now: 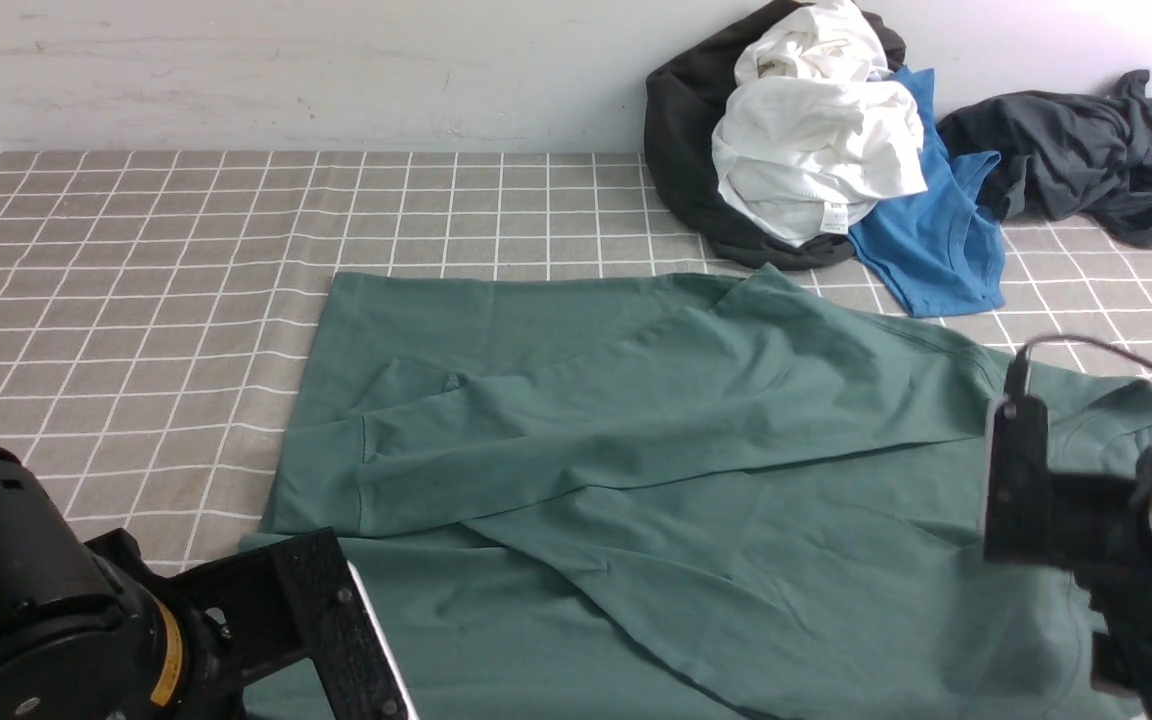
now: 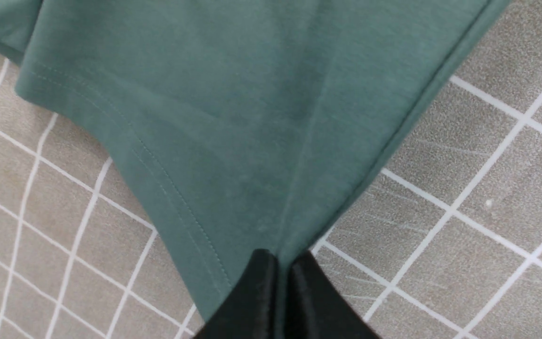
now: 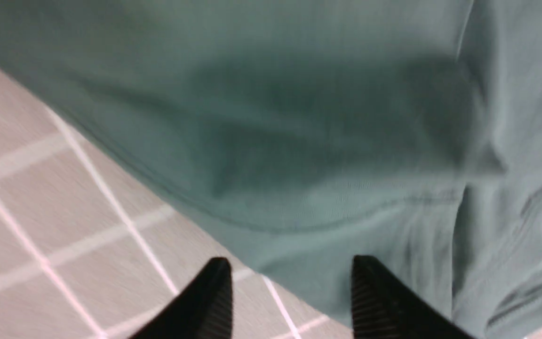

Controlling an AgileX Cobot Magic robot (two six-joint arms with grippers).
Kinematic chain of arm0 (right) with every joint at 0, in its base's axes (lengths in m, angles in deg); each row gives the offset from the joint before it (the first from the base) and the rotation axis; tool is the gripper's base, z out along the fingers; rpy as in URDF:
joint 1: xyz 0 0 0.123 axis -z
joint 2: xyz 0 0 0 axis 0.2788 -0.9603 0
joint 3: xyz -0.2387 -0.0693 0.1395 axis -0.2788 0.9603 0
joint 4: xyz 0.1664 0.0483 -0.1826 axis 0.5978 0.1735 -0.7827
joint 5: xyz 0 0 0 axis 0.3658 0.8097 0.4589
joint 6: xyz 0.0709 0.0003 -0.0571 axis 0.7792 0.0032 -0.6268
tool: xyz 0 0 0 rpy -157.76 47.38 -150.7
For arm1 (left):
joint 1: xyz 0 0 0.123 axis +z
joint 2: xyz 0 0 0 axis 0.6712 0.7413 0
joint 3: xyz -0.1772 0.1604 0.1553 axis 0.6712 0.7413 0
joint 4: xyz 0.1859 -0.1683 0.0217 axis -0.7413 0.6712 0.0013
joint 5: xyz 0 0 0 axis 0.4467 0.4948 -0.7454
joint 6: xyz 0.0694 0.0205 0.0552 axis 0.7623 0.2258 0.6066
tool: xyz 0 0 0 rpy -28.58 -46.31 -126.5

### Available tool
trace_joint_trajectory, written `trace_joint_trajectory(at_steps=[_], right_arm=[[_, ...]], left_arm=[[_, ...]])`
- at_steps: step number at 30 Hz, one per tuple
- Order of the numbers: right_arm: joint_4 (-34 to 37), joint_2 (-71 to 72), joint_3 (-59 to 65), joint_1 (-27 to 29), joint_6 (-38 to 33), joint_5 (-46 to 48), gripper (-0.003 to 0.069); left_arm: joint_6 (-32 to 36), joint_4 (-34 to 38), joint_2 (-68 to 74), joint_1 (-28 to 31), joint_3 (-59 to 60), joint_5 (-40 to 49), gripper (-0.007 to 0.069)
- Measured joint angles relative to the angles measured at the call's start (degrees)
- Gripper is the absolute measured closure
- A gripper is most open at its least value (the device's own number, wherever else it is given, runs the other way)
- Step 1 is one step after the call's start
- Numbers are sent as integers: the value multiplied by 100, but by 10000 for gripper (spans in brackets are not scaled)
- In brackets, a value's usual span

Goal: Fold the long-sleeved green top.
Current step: Use both arms simultaneously to clamp the lower edge of the clothing fabric, then use both arms to drag the lower edge of the fabric forward and fold it over the upper edge

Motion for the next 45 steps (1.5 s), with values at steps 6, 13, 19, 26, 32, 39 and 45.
trace_joint_trajectory(at_steps=[6, 13, 19, 26, 32, 39, 45], right_arm=[[-2027, 11, 1513, 0, 1192, -1705, 214], [-3514, 170, 1978, 0, 2814, -2231, 216], [-3945, 173, 2030, 0, 3794, -2335, 235], [-3928, 114, 2064, 0, 3930, -2807, 462], [-3711, 118, 1831, 0, 4402, -2851, 652], [-3334, 118, 869, 0, 4665, -1444, 655], [-2910, -71, -210, 0, 4665, -950, 655]], left_arm=[[0, 25, -231, 137, 0, 4, 623], [0, 32, -662, 314, 0, 4, 623], [-12, 32, -821, 314, 0, -2, 622], [-263, 32, -846, 319, 5, -19, 622], [-759, 5, -846, 352, 5, -19, 622], [-1247, 10, -846, 618, -1, -130, 622], [-1531, 10, -620, 1274, -504, -787, 622]])
